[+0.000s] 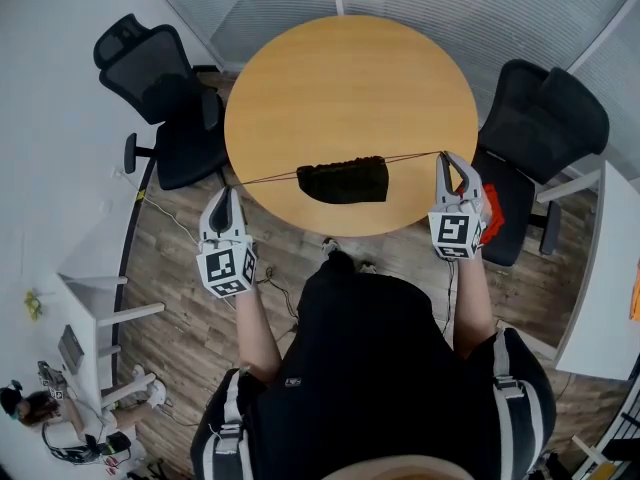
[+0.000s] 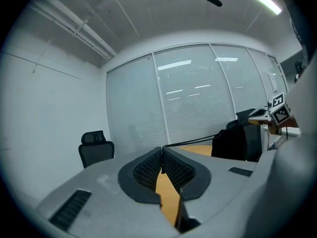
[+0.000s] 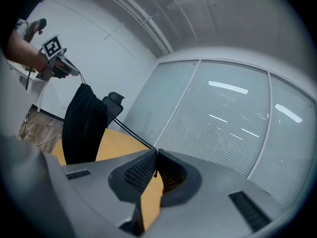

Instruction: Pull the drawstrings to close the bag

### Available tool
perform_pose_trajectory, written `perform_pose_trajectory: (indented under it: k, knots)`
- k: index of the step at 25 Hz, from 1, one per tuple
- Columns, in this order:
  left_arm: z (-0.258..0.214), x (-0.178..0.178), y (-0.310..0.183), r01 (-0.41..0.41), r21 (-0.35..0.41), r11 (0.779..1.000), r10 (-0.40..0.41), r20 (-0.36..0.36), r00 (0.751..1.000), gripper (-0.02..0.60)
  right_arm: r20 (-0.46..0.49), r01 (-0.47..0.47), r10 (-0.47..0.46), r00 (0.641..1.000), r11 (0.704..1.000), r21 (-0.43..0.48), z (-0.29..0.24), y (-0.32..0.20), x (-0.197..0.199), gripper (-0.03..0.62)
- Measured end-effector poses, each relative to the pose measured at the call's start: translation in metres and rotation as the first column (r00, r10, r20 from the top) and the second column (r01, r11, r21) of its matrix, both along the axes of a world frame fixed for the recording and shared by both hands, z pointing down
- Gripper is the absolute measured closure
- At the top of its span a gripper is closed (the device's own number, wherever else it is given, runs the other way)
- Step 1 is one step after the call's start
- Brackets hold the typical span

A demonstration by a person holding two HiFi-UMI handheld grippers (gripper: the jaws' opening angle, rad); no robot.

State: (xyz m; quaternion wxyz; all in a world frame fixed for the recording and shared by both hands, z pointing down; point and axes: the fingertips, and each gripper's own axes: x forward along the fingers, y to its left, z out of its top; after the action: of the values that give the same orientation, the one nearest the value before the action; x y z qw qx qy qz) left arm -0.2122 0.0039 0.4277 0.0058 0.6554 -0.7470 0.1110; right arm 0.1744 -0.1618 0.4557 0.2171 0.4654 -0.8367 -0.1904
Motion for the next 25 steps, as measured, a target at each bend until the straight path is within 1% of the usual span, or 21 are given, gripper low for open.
perform_pose_trajectory:
  k: [5, 10, 13, 17, 21, 25]
  knots:
    - [0.001, -0.006, 0.001, 0.025, -0.003, 1.0, -0.025, -0.019, 1.0, 0.558, -0.02, -0.033, 0.033, 0.999, 0.999, 0.002, 0.002, -0.004, 0.012, 0.523]
    - [0.011, -0.008, 0.002, 0.032, 0.0, 0.999, -0.031, -0.102, 0.994, 0.558, -0.028, -0.067, 0.067, 0.997, 0.998, -0.006, 0.01, -0.01, 0.024, 0.523]
    - [0.018, -0.014, 0.007, 0.064, -0.013, 0.998, -0.065, -0.132, 0.989, 0.558, -0.038, -0.084, 0.083, 0.996, 0.996, -0.004, 0.01, -0.01, 0.029, 0.523]
    - [0.024, -0.031, 0.013, 0.134, -0.036, 0.99, -0.138, -0.153, 0.979, 0.558, -0.052, -0.091, 0.091, 0.994, 0.996, 0.002, 0.011, -0.01, 0.03, 0.523]
    - [0.028, -0.041, 0.02, 0.166, -0.038, 0.985, -0.17, -0.173, 0.97, 0.558, -0.058, -0.101, 0.101, 0.993, 0.995, -0.005, 0.016, -0.008, 0.032, 0.523]
    - [0.033, -0.047, 0.026, 0.191, -0.049, 0.98, -0.196, -0.176, 0.965, 0.558, -0.083, -0.105, 0.105, 0.991, 0.994, 0.003, 0.021, -0.01, 0.038, 0.523]
